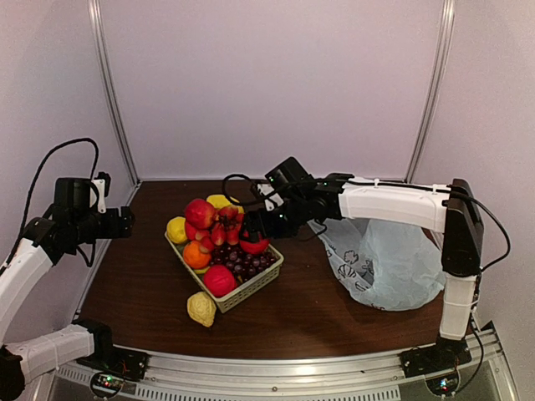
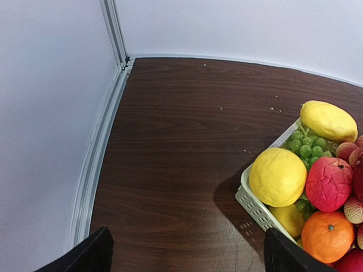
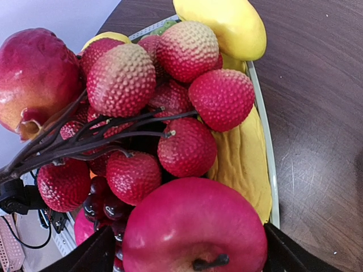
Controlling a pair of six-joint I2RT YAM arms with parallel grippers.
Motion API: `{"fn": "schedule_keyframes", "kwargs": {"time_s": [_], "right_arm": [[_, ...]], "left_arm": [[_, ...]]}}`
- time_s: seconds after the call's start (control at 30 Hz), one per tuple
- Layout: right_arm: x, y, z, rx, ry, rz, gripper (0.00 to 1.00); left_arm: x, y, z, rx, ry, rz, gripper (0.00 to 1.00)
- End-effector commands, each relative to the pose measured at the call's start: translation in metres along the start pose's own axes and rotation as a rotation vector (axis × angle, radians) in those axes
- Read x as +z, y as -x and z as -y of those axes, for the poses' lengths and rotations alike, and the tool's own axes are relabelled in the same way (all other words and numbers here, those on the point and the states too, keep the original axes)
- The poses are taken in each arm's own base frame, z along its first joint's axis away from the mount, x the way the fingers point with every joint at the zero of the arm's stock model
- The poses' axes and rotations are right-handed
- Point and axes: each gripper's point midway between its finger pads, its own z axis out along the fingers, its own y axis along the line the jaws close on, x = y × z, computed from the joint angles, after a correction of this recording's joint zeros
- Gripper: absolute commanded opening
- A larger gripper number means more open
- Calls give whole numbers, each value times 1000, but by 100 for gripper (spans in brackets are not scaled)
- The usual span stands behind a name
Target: Untie the knot of the plastic bag and take out the fruit
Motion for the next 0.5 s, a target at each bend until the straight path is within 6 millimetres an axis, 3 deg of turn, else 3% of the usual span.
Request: {"fn": "schedule_keyframes", "kwargs": {"time_s": [0.0,0.47], "right_arm": [[3,-4,1,-5,-15,-7,90],[0,-3,8,-8,-45,14,99]], "left_arm": [[-1,10,-1,7,5,47,94],[0,9,-1,8,1,45,94]]}}
